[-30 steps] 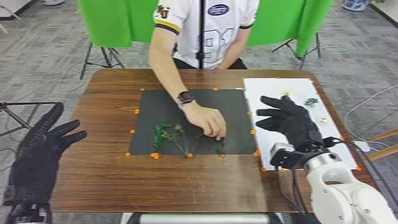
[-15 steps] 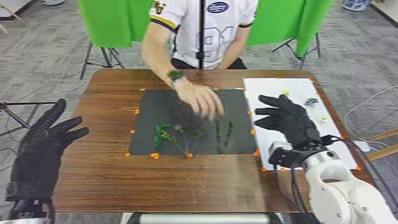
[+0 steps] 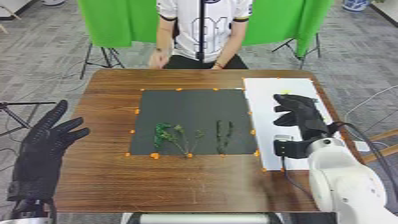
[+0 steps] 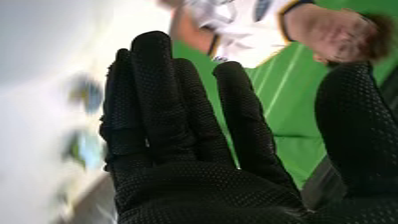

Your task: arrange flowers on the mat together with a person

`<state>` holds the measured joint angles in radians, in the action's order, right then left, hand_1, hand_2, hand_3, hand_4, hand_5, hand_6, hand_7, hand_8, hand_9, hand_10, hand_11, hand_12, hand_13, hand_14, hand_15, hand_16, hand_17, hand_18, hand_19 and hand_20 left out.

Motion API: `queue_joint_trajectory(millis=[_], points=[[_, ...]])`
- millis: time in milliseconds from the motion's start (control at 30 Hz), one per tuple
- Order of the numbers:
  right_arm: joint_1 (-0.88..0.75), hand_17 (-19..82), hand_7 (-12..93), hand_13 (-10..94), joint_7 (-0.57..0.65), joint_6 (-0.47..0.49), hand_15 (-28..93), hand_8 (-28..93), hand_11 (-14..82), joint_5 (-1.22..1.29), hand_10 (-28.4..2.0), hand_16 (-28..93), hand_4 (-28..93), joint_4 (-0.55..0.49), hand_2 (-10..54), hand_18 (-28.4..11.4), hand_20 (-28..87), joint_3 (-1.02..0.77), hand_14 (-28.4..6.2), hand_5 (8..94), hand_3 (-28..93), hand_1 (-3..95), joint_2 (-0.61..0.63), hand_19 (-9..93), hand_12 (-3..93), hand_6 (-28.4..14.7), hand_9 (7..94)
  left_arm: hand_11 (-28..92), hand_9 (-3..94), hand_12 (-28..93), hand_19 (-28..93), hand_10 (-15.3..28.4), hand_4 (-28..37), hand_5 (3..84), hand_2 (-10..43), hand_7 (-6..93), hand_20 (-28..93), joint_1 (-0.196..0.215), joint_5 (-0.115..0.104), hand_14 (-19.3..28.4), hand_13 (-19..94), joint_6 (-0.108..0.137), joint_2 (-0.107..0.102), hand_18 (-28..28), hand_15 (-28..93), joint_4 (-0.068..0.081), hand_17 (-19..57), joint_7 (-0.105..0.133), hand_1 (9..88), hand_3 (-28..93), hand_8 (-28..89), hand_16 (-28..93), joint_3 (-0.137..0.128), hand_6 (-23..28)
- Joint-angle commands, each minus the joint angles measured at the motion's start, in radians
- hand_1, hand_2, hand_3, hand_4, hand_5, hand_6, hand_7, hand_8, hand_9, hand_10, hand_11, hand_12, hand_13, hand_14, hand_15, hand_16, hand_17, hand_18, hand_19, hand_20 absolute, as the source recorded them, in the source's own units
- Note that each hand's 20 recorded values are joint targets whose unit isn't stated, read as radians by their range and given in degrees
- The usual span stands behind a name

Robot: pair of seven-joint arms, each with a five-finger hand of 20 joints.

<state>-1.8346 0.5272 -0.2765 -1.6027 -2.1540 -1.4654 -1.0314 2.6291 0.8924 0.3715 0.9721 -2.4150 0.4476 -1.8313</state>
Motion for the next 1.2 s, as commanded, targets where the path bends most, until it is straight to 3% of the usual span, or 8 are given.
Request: queue_joint_trajectory(millis=[33,200,267,367,533,900,1067,1200], points=[[0.147,25,14,51,0.189,0.083,64,-11,17.7,-0.365,-19.5,7,-23,0.09,1.7,-22.9,7,0.1,-18.4,49.3,72,28.2,0.102,78,14.9,-4.1,48.8,22,31.2,13,43,17.7,-28.3,28.1,-2.0,14.6,20,-0.006,0.01,26.1,22,-0.004,0.011,22.0,54,-0.008,-11.7,-0.033,16.2,76,-11,-7,-0.003,2.4],[0.243,25,14,51,0.269,0.157,64,-11,17.6,-0.524,-19.6,8,-23,0.174,-0.2,-22.7,6,0.205,-17.7,47.6,72,30.4,0.131,79,14.9,-3.8,47.6,23,31.3,13,44,17.8,-28.3,28.1,-2.2,14.6,20,-0.019,0.011,26.3,22,-0.005,0.005,22.6,54,-0.008,-11.0,-0.033,16.4,77,-11,-7,0.0,2.3],[0.272,26,14,52,0.294,0.191,64,-11,17.6,-0.564,-19.7,8,-23,0.202,-0.9,-22.6,6,0.238,-17.4,47.6,73,30.9,0.137,79,15.0,-3.7,47.6,23,31.2,13,44,17.8,-28.3,28.0,-2.4,14.7,20,-0.026,-0.009,26.2,22,-0.01,0.003,22.6,54,-0.007,-11.0,-0.027,16.6,77,-11,-7,0.004,2.3],[0.306,26,14,52,0.315,0.23,64,-11,17.7,-0.582,-19.8,8,-23,0.242,-1.6,-22.6,5,0.276,-17.2,48.3,73,31.8,0.141,79,15.1,-3.5,48.0,23,31.2,13,44,17.8,-28.3,28.1,-2.5,14.6,20,-0.03,-0.001,26.1,22,-0.009,0.003,22.5,54,-0.008,-11.0,-0.04,16.8,77,-11,-7,0.002,2.4],[0.346,27,14,53,0.345,0.283,64,-11,17.9,-0.631,-19.8,8,-24,0.306,-1.9,-22.6,4,0.327,-17.1,48.7,73,32.5,0.141,80,15.2,-3.4,48.3,23,31.3,13,44,17.8,-28.3,28.1,-2.6,14.7,20,-0.031,-0.007,26.2,23,-0.011,-0.001,22.5,54,-0.006,-10.9,-0.037,17.5,77,-11,-7,0.004,2.5],[0.41,31,17,58,0.373,0.316,63,-12,20.1,-0.68,-19.0,8,-24,0.419,-5.9,-21.9,-1,0.44,-15.7,52.2,72,38.8,0.149,83,15.0,-1.8,54.6,23,31.3,13,44,17.9,-28.3,28.3,-2.6,14.8,20,-0.053,-0.009,26.2,23,-0.011,-0.005,22.5,54,-0.002,-10.8,-0.048,18.2,77,-11,-7,0.011,2.7],[0.446,38,23,73,0.376,0.194,50,-4,19.6,-0.754,-13.5,16,-28,0.474,-9.5,-18.9,-3,0.53,-8.4,66.2,65,52.4,0.159,82,16.0,0.8,71.8,23,31.3,13,44,17.9,-28.3,28.2,-2.5,14.9,20,-0.063,-0.008,26.3,23,-0.016,-0.004,22.4,55,0.001,-10.8,-0.056,18.3,77,-11,-8,0.014,2.7],[0.456,45,24,84,0.376,0.142,45,2,9.2,-0.806,-5.9,26,-28,0.499,-9.5,-16.2,-5,0.567,-3.0,80.1,58,61.3,0.16,85,32.3,3.0,90.5,23,31.3,13,45,17.9,-28.3,28.3,-2.4,14.8,20,-0.057,-0.012,26.3,23,-0.012,-0.01,22.5,55,0.001,-10.8,-0.044,18.4,77,-11,-8,0.015,2.8]])
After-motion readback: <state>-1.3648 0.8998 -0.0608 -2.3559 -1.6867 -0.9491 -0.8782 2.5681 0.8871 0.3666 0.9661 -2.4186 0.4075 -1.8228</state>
